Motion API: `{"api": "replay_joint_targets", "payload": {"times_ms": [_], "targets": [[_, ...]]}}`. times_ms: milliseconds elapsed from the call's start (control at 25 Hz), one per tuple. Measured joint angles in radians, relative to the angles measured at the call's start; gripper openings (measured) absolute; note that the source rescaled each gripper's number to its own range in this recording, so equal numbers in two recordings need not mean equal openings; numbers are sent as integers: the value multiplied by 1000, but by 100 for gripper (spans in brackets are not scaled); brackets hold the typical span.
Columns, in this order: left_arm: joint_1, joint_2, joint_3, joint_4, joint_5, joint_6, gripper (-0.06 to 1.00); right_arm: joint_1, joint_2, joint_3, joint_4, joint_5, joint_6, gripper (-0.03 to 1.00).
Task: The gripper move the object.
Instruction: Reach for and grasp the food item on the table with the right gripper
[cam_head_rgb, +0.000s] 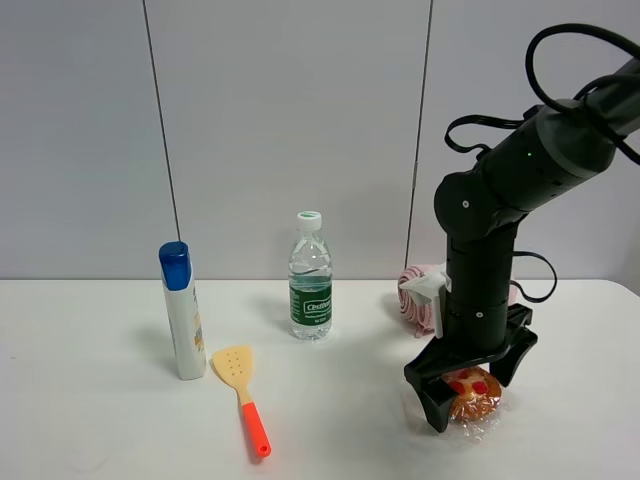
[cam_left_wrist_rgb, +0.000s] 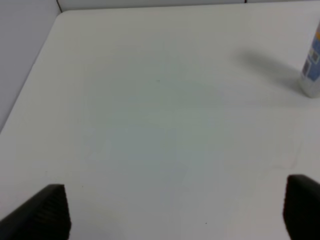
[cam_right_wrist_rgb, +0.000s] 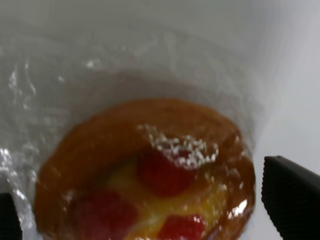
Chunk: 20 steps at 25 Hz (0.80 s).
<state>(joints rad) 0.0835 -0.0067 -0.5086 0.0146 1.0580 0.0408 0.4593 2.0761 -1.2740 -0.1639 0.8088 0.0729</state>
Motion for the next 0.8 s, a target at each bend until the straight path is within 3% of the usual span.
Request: {"api": "replay_joint_targets", "payload": {"times_ms": [320,480,600,800], "targets": [[0,0,0,0,0,0,100,0,11,0,0,-64,-14,96],[0,0,0,0,0,0,100,-1,22,-2,8,-60,-18,84],[0,0,0,0,0,0,100,-1,23,-3,10,-60,-18,65],[0,0,0,0,0,0,100,-1,27,-3,8,-60,-11,0]]}}
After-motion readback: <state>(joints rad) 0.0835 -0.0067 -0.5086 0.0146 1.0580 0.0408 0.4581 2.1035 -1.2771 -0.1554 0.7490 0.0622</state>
